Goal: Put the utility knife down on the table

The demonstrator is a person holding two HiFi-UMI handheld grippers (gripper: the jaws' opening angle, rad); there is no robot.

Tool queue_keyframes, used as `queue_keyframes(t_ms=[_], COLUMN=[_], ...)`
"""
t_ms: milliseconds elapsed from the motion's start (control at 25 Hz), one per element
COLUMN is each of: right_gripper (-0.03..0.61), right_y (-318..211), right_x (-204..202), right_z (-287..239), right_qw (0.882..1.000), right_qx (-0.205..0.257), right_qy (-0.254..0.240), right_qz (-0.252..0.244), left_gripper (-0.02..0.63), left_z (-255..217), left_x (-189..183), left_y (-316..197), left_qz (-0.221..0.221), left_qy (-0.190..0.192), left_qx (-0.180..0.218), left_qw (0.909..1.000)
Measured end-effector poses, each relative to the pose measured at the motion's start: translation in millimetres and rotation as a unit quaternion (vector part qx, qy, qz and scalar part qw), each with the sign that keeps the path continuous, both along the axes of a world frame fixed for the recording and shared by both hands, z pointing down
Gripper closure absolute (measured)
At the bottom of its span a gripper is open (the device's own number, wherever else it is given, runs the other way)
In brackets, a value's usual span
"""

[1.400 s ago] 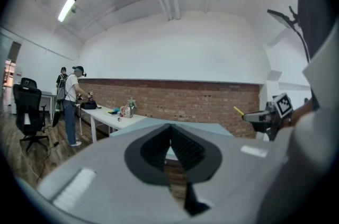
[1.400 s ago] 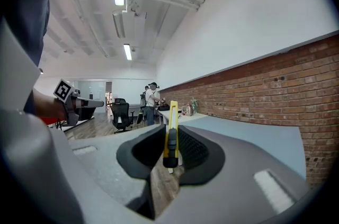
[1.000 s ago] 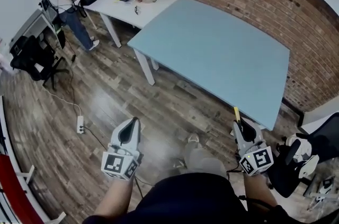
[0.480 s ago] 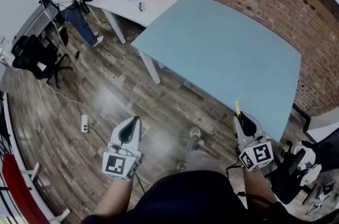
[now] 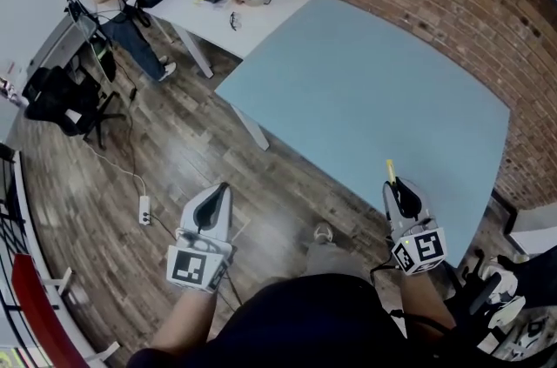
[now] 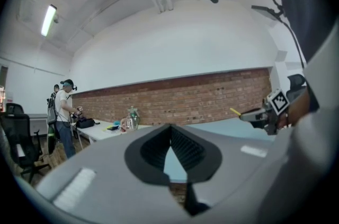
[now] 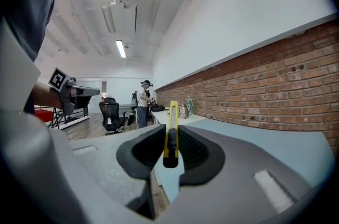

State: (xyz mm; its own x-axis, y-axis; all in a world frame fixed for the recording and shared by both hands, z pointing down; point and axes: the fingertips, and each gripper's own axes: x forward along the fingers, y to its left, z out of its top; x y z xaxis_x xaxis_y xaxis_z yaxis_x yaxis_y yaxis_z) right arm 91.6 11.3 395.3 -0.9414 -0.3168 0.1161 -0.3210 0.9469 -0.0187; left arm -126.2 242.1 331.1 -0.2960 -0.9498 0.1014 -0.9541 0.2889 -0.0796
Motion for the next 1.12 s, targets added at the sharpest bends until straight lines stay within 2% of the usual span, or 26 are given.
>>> queue_keyframes(t_ms=[160, 320, 480, 680, 760, 920, 1120], right_gripper=[0.502, 0.502, 0.502, 0.502, 0.502, 0.502, 0.502], right_y=[-30, -59, -86, -101, -106, -124, -138], right_x=[-29, -45, -52, -69, -76, -73, -69], right_z=[-11, -3, 8, 12, 11, 10, 2], right_qw=[0.999, 0.999, 1.0, 1.0, 1.0, 0.999, 0.995], right_qx=[0.026, 0.017, 0.012, 0.002, 0.006, 0.016, 0.02], right_qy=[-0.008, -0.014, -0.015, -0.009, -0.005, 0.004, 0.011], right_qz=[-0.02, -0.023, -0.007, -0.003, 0.001, 0.043, 0.096], left_gripper=[0.629, 0.629, 0.629, 0.629, 0.629, 0.629, 0.629], left_z=[-8, -17, -6, 0, 9, 19, 22], left_x=[-14, -22, -32, -53, -66, -77, -94], left_y=[-39, -68, -83, -101, -109, -148, -205], left_qz=[0.0, -0.018, -0.005, -0.011, -0.008, 0.037, 0.112], left_qy=[-0.008, 0.003, -0.032, 0.002, -0.003, 0.018, 0.02], left_qx=[-0.002, 0.026, 0.005, -0.006, -0.019, -0.009, -0.015], left_qw=[1.0, 0.9995, 0.9995, 0.9999, 0.9998, 0.9991, 0.9934])
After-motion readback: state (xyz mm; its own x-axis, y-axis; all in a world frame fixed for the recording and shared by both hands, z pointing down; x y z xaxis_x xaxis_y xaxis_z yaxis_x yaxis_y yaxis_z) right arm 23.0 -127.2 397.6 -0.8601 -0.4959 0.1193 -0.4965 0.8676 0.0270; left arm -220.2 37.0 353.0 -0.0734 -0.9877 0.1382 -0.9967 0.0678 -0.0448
